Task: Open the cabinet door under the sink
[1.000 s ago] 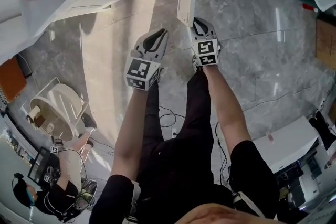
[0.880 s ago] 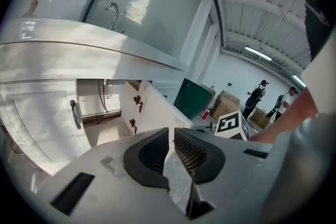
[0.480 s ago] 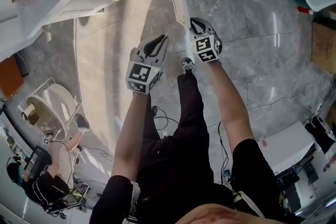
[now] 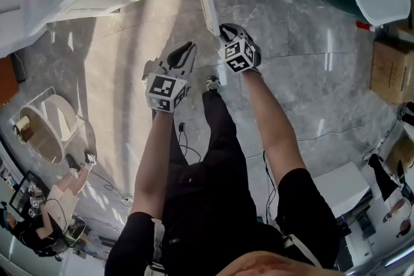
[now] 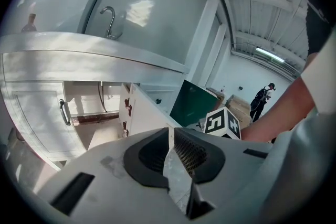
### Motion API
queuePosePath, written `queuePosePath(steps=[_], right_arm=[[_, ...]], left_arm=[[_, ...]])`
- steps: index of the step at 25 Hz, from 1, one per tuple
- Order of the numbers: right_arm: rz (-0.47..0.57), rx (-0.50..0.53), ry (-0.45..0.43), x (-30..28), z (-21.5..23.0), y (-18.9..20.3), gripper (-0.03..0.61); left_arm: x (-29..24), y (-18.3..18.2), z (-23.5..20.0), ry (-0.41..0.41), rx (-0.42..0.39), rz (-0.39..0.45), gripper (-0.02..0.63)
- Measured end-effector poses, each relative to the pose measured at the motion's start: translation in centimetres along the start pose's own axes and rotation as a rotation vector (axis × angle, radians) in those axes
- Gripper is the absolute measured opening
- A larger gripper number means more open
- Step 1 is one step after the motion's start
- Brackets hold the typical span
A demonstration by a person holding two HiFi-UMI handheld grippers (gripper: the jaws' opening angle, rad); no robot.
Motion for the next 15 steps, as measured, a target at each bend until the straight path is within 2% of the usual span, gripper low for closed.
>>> queuePosePath(steps=[7,11,15], right_arm=[[0.007,-0.008,-0.015,3.7,-0.6,1.4,0.081],[0.061,-0.027,-0.028,7.9,-2.0,1.7,0.075],[0.086,-0.063,-0.085,11.9,-4.9,2.3,0.070]], left_arm=[[1.5,-1.3,2.5,-0.022,-0.022,0.010,0.040],[3.4,-2.2,3.7,-0.035,-0.031,0.018,0.040],[6.4,-2.8,5.4,-0.041,-0.040,0.008,0.040]])
Point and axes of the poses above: the fingertips, and each gripper's own axes: x backward along the fingers, z to its right, y out of its underside, the point moved 10 cm from there along x, backward along the fingers, and after that the axes turned 12 degrees about -y, right-handed, at the moved point
